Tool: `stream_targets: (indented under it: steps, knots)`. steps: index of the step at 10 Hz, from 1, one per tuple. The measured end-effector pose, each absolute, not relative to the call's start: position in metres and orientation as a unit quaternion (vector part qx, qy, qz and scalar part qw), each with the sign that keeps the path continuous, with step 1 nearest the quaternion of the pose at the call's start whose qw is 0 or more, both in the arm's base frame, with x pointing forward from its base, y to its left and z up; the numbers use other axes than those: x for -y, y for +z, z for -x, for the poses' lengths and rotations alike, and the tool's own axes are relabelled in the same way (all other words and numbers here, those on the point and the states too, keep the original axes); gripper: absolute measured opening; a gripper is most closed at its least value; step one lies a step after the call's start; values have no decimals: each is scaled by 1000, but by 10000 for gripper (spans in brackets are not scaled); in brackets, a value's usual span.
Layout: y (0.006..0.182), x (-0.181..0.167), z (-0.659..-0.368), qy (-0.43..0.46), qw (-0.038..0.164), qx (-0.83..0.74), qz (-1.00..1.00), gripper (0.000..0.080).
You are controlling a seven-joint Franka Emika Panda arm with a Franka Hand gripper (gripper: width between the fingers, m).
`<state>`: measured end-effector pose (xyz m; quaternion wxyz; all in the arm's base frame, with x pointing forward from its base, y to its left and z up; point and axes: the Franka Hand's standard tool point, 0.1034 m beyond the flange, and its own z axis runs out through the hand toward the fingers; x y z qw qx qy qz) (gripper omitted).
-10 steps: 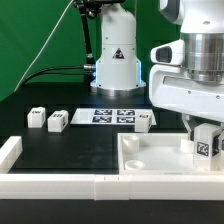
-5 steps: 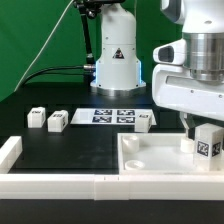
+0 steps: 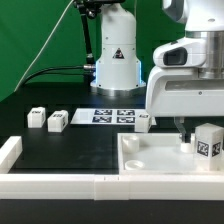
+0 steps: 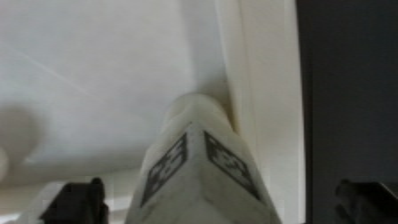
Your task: Assemble one leg
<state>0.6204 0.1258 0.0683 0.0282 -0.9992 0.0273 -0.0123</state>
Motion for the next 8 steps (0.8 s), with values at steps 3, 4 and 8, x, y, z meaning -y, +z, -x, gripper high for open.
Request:
stream_targets:
  steps: [3, 4, 8]
  knots:
    - [71, -118, -624, -15, 17, 183, 983, 649]
    - [71, -116, -624, -15, 11, 229, 973, 649]
    - [70, -114, -625, -18, 6, 254, 967, 289]
